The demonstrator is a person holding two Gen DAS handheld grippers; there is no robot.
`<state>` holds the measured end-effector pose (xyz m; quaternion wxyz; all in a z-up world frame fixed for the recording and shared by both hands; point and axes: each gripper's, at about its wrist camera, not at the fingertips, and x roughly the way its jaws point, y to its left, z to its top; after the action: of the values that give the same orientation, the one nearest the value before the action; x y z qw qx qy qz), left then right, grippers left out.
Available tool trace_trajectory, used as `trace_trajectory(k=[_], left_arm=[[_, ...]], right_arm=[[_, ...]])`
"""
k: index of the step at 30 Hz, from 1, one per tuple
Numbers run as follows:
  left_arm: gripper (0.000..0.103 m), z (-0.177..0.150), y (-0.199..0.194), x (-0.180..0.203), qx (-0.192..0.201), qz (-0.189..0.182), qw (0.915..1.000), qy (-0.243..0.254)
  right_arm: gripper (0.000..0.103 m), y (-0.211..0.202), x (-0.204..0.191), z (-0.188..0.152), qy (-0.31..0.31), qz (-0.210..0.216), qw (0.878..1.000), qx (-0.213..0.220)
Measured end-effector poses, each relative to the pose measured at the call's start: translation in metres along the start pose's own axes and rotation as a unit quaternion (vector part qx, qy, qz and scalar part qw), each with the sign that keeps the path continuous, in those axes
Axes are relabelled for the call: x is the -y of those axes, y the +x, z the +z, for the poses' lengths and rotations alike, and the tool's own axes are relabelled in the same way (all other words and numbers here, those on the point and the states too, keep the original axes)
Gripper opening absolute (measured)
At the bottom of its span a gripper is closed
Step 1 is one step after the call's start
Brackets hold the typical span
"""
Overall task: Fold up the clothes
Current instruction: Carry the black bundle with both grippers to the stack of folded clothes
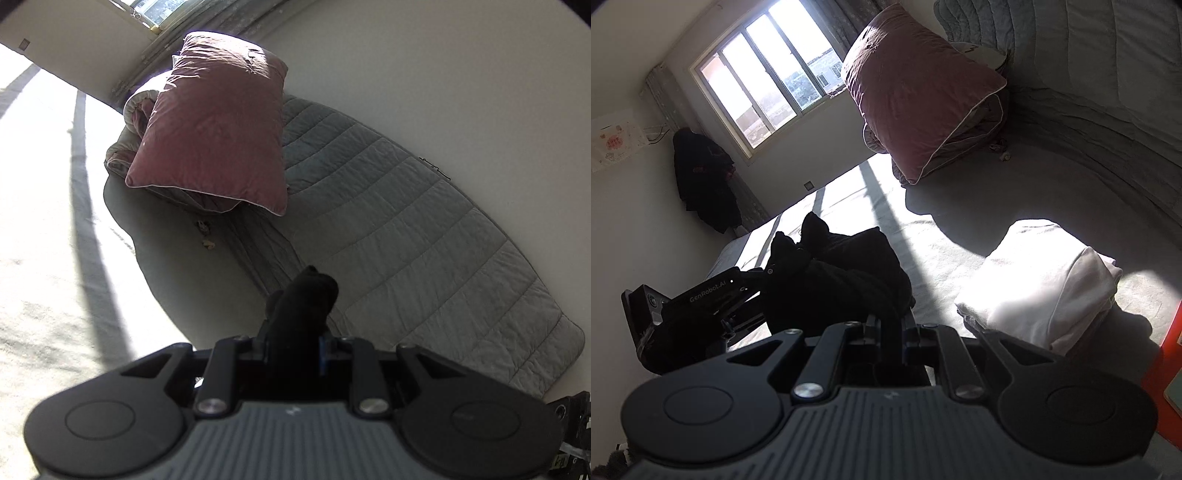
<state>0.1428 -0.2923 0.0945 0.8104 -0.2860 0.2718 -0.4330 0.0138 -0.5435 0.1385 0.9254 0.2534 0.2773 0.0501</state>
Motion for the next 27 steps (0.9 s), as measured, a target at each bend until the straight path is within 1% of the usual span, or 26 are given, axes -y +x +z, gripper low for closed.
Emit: trace_trajectory(k=[3,9,14,20,22,23,24,25,27], left_arm=[[0.022,0.005,0.028,0.006,-0.012,-0.012,0.9999,0.000],[0.022,0.009,0.075,0.012,-0.038,-0.033,0.9986,-0.018],[0.022,0.008,0.119,0.014,-0.060,-0.025,0.9978,-0.006],[0.024,0.002,0.189,-0.001,-0.105,0.007,0.9944,0.015],[0.026,0.001,0.198,-0.006,-0.103,0.015,0.9944,0.020],[0.030,0.001,0.202,-0.009,-0.102,0.020,0.9943,0.023],[0.033,0.000,0.206,-0.011,-0.101,0.024,0.9943,0.026],[0.035,0.000,0.210,-0.014,-0.100,0.028,0.9942,0.028],[0.045,0.000,0.219,-0.019,-0.099,0.037,0.9939,0.033]], right_arm=[[0.012,-0.003,0.016,0.012,-0.003,-0.009,1.000,0.006],[0.012,-0.006,0.046,0.037,-0.004,-0.029,0.999,0.012],[0.012,0.007,0.071,0.051,-0.006,-0.055,0.998,0.009],[0.012,0.041,0.117,0.054,0.023,-0.082,0.996,0.008],[0.013,0.055,0.136,0.050,0.041,-0.089,0.995,0.008],[0.014,0.061,0.144,0.048,0.051,-0.092,0.994,0.010],[0.018,0.065,0.150,0.046,0.059,-0.095,0.994,0.013],[0.018,0.070,0.159,0.043,0.072,-0.102,0.992,0.021],[0.018,0.074,0.172,0.040,0.087,-0.116,0.989,0.035]])
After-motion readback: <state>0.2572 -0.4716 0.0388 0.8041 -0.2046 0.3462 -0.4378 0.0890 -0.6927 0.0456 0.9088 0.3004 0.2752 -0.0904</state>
